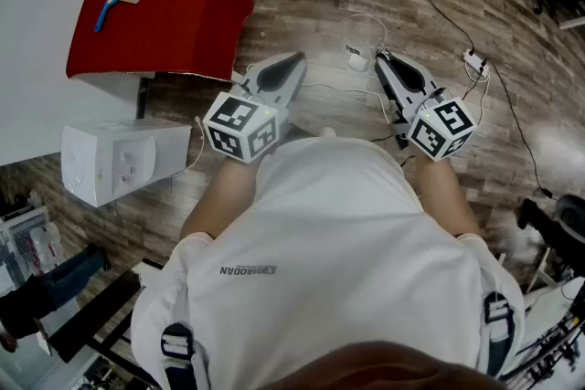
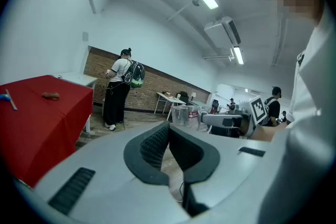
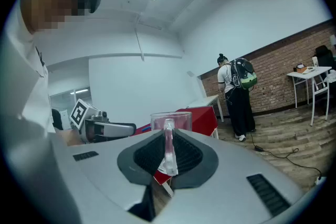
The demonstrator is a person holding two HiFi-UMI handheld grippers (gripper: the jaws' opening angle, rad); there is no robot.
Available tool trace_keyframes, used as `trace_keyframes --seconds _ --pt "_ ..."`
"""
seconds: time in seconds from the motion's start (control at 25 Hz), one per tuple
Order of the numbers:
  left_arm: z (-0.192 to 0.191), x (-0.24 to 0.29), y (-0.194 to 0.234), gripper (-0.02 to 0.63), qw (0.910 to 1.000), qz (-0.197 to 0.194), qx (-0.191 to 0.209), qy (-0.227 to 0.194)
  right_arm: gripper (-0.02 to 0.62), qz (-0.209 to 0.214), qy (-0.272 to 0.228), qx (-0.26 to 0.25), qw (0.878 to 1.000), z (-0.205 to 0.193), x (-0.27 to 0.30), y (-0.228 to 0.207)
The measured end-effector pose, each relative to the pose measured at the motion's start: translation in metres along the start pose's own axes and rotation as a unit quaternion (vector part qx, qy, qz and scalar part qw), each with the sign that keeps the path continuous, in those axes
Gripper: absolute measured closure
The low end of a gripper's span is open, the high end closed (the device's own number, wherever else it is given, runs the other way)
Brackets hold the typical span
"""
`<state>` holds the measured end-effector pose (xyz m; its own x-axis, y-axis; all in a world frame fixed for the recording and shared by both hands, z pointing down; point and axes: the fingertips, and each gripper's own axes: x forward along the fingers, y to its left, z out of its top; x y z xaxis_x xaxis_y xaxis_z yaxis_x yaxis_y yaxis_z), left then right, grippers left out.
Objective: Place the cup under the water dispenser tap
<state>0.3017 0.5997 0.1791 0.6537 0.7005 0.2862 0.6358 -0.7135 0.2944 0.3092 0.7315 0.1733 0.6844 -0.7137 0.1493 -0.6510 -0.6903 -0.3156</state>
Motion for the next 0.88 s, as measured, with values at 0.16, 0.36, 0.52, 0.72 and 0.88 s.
trace_keyframes --seconds 0.16,0.36,0.52,0.72,0.88 --pt "-0.004 -0.003 -0.002 0.611 0.9999 0.012 -0.004 0.0 0.546 0.006 0.0 -0.002 1.0 -0.001 -0.004 0.003" --pt "-0.004 -0.007 -0.001 0.611 0.9998 0.021 0.0 -0.001 0.546 0.01 0.0 -0.008 1.0 -0.001 -0.003 0.004" --pt "-0.008 -0.009 -0.006 0.611 0.9997 0.026 -0.001 -0.001 0.546 0.013 -0.014 -0.005 1.0 0.001 -0.009 0.006" --pt "-0.007 -0.012 -0.01 0.611 0.9994 0.032 -0.001 -0.009 0.546 0.029 -0.016 -0.005 0.999 0.0 -0.011 0.012" --pt "-0.008 -0.015 -0.011 0.611 0.9991 0.04 -0.003 -0.015 0.546 0.036 -0.015 -0.004 0.999 -0.001 -0.012 0.014"
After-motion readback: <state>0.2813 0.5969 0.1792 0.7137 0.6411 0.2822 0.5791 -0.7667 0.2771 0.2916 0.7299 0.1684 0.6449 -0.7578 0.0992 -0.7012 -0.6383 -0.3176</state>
